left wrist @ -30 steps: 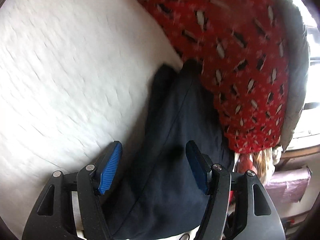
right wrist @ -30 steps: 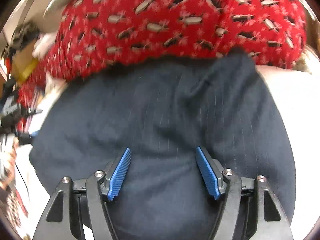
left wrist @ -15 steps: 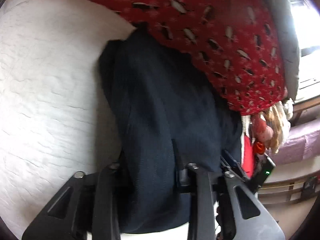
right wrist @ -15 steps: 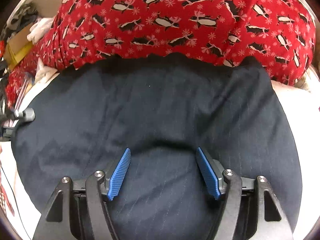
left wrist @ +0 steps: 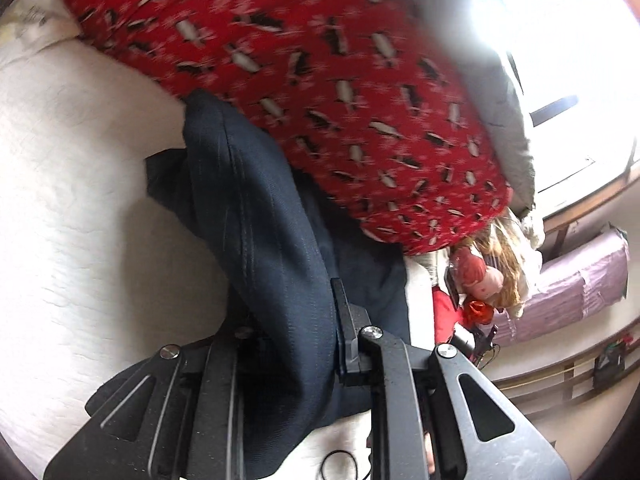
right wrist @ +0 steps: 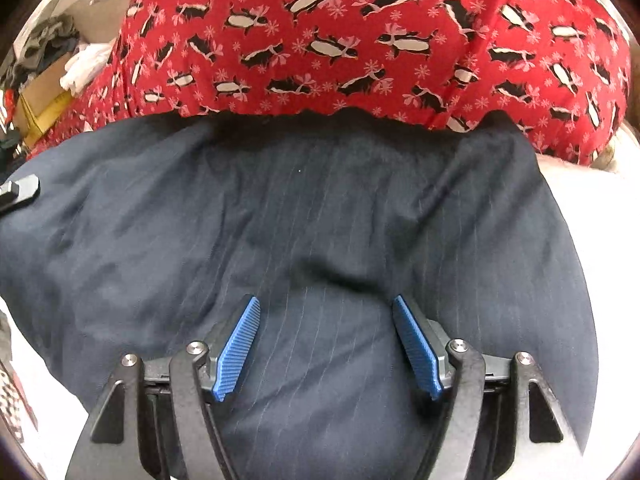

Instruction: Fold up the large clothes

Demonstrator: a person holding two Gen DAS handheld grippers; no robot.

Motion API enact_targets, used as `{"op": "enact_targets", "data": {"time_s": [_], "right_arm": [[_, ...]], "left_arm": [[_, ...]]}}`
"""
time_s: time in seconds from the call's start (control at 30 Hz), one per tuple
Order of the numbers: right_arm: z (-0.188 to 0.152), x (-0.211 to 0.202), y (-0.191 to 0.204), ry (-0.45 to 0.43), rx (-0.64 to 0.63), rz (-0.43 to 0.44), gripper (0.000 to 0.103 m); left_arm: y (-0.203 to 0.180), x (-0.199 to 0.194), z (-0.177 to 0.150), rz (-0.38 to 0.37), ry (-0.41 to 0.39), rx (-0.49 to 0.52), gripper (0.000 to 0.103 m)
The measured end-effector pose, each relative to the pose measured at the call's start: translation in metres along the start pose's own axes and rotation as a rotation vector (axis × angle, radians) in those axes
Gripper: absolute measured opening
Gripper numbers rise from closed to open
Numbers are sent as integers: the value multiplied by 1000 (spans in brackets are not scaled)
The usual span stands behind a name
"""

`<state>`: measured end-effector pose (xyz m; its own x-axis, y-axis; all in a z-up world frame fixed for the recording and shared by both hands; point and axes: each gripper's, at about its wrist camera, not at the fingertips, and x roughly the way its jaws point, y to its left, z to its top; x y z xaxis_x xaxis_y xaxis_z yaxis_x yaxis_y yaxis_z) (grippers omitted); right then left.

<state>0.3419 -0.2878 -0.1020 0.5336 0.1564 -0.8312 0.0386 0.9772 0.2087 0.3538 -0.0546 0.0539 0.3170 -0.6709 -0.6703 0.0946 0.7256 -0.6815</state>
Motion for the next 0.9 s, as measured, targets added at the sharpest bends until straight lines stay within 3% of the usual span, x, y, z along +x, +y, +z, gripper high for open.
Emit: {"op": "enact_targets", "data": {"time_s": [0.23, 0.43, 0.57, 0.77, 0.9], "right_arm": [[-10, -32, -29, -45, 35, 40, 63], [-42, -66, -59, -146, -2, -52, 65], [-60, -52, -79, -93, 32, -22, 65], [-69, -50, -89, -134, 81, 47, 66], [-72, -49, -91, -149, 73, 58, 66]], "left_arm": [[-50, 14, -12, -26, -2, 57, 16], [-95, 39, -22, -57, 21, 99, 16], [-116, 70, -33, -58, 67, 115, 16], [-136, 130, -59, 1, 180, 154, 18], [-133, 153, -72, 31, 229, 126, 22]]}}
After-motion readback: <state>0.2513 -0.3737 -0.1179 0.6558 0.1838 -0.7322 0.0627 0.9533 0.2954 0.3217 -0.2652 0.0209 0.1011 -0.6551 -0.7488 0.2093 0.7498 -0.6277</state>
